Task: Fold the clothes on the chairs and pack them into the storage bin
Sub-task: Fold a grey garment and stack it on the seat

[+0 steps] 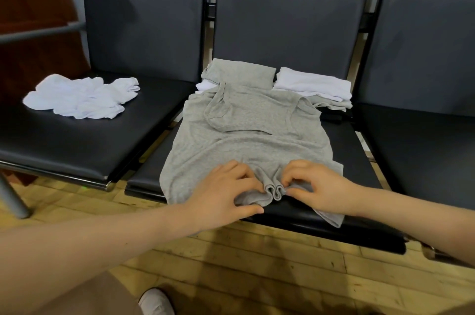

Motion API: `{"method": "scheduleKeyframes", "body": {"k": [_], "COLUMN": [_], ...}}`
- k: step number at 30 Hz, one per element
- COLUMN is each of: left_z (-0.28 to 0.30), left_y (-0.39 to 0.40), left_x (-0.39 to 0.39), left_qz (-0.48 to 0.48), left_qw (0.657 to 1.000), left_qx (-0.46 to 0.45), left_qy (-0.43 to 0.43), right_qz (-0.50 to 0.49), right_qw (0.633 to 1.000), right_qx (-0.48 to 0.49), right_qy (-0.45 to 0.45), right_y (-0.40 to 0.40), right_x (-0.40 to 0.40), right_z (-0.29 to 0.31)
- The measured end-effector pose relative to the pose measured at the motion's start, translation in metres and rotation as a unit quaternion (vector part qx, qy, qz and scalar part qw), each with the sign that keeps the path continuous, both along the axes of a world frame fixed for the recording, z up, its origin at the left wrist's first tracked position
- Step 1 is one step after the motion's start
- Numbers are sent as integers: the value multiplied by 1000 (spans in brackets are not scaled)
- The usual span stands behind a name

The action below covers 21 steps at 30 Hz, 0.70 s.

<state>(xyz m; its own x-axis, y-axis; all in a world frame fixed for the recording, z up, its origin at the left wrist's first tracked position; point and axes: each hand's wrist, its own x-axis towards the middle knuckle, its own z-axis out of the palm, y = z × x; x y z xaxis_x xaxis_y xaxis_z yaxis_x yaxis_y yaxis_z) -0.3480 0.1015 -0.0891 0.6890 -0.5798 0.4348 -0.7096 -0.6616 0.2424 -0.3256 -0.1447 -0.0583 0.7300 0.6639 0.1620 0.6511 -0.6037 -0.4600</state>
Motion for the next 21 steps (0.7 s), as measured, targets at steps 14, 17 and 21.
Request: {"method": "scheduleKeyframes", "body": {"k": [14, 17, 21], "left_z": [67, 79, 90], "left_y": [6, 20, 48], "left_x": [19, 21, 32], "left_qz": [89, 103, 161], "left_qw": [978, 991, 987], "left_qx": [-138, -50, -10], "left_qy": [132, 73, 20], "right_qz": [-172, -181, -243], "right_qw": [973, 971, 948], "right_qx": [123, 113, 185], "right_qy": [88, 108, 93], "right_y": [-30, -41, -51], "right_x": [8, 6, 0], "right_z": [69, 79, 86]}}
